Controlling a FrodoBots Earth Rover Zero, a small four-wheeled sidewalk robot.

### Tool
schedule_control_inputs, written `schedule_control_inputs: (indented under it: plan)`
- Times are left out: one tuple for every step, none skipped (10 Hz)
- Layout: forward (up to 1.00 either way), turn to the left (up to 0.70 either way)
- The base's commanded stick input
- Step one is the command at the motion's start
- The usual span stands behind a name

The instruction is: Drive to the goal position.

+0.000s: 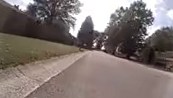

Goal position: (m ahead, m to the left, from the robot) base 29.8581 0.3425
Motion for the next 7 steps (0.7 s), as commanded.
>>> schedule_control_inputs:
  plan:
    - [1.0,0.02]
    - [1.0,0.02]
    - [1.0,0.02]
    - [1.0,0.02]
    - [1.0,0.02]
    - [1.0,0.02]
    - [1.0,0.02]
